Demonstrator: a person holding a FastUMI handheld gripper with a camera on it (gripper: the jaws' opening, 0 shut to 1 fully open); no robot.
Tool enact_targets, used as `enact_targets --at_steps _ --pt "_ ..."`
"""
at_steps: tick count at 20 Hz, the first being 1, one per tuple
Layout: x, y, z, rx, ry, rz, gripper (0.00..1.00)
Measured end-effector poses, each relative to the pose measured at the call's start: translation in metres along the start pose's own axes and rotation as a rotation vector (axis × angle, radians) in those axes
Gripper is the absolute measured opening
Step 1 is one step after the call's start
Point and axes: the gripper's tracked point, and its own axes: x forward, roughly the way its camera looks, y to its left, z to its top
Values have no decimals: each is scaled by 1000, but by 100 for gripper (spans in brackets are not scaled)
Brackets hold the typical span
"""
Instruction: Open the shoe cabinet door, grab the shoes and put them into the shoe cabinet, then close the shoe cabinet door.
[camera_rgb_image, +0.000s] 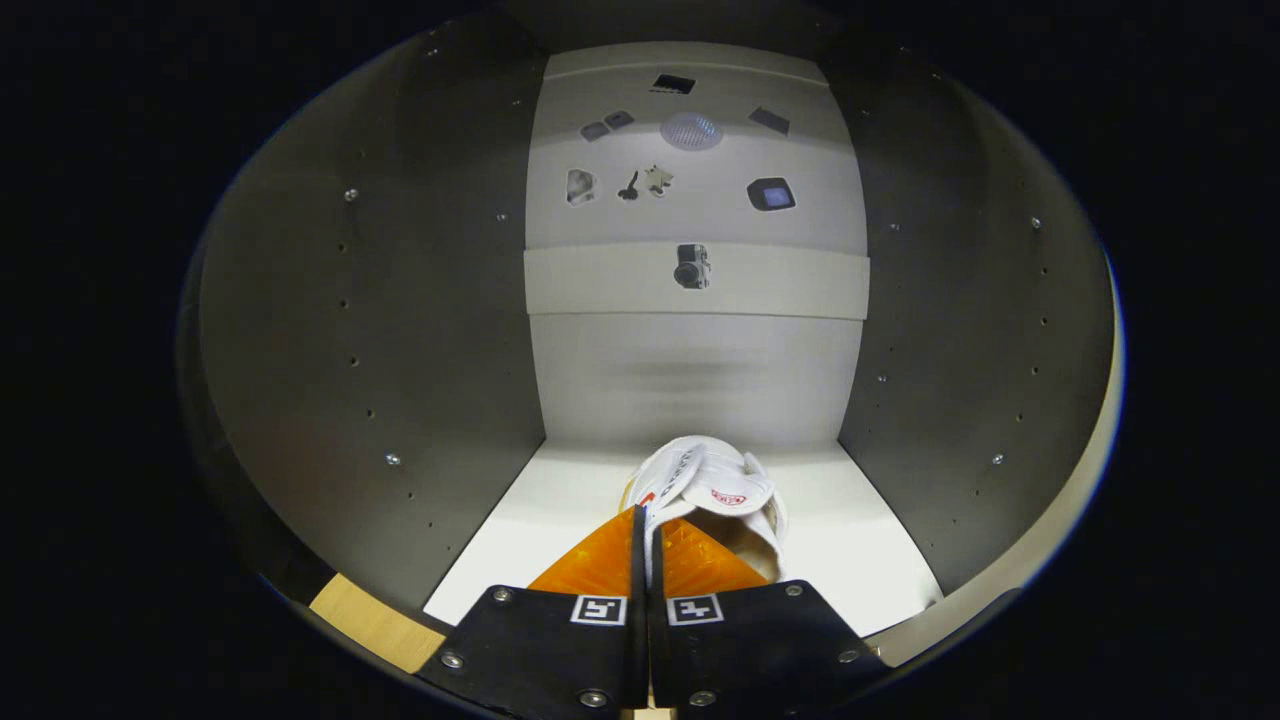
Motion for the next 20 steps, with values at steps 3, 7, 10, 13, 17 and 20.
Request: enact_targets --at_steps 3,7,10,13,17,20 --pt "11 1 -6 12 18 8 0" --pt "19 10 -14 35 36 28 5" --pt "18 10 -13 38 29 27 10" --pt "15 10 -13 48 27 27 17" --pt "4 10 -11 50 21 18 19" --pt "-10 9 -5 59 -4 11 20"
